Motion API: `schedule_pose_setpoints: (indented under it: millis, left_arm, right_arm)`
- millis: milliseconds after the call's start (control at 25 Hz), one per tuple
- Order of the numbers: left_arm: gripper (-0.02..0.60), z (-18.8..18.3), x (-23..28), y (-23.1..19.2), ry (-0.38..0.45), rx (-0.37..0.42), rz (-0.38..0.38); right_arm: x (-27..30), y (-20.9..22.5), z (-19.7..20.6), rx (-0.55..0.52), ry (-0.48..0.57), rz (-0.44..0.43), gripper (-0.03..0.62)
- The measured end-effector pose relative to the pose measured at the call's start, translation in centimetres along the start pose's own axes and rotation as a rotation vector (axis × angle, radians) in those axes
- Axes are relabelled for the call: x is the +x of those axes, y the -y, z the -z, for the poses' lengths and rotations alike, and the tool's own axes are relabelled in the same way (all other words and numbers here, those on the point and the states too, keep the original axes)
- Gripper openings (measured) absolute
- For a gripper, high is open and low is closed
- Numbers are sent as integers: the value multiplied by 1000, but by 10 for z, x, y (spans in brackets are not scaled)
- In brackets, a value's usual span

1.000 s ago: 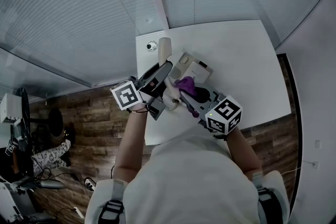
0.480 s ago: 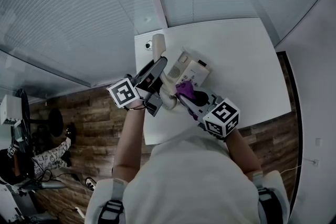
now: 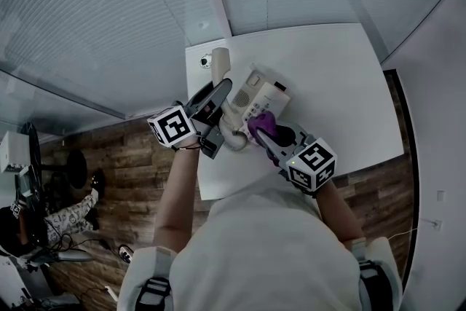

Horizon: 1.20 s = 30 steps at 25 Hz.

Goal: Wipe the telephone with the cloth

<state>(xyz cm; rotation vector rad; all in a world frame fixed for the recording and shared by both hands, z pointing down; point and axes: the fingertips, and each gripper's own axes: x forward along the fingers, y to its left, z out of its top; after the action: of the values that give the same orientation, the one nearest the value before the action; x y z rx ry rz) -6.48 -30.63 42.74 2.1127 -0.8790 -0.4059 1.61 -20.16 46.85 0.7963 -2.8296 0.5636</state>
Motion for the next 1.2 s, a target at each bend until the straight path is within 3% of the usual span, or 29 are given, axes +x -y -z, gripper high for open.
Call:
schedule_pose_setpoints:
  millis: [280, 680, 880, 1080, 1200]
  left_arm:
    - [232, 12, 3, -20, -86, 136, -80]
    - [232, 46, 10, -63, -282, 370, -237]
    - [232, 56, 19, -78, -331, 453, -273]
    - [232, 69, 35, -84, -417, 587, -281]
    - [232, 79, 41, -88, -463, 621, -283]
  right_arm:
    - [-14, 14, -1, 14, 16, 53, 60]
    - [-18, 21, 3, 36, 9, 72, 60]
    - [-18, 24, 6, 44, 3, 74, 60]
    - [-17, 25, 6, 44, 1, 78, 60]
    - [-18, 24, 6, 44, 3, 79, 60]
